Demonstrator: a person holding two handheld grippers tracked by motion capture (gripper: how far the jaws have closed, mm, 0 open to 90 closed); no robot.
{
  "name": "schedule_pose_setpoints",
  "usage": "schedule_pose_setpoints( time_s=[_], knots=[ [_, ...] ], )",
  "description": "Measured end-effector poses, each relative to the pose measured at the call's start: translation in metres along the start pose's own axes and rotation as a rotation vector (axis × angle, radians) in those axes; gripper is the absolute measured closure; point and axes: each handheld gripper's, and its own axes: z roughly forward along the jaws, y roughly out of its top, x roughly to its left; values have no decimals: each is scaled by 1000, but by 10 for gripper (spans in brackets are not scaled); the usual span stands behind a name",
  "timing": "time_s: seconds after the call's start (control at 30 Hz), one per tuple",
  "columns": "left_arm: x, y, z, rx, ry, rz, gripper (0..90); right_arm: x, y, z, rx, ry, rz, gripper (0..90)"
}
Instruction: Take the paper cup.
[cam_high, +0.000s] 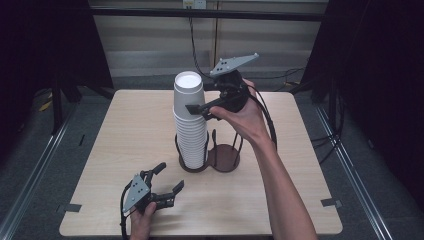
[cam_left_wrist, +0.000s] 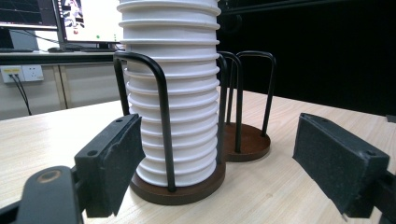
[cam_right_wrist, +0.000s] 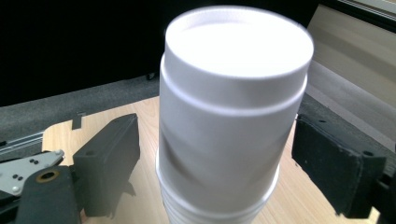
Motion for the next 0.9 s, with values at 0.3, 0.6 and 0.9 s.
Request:
schedule_pose_setpoints(
  time_s=[0.3,0.6,0.9],
  knots=[
    [0,0,0,2,0,0,157,-1,16,11,24,-11,-7,131],
    [1,0,0,0,-2,12,157,-4,20,24,34,-10,-1,142],
    [1,0,0,0,-2,12,157,-5,22,28,24,-9,-11,192]
  ],
)
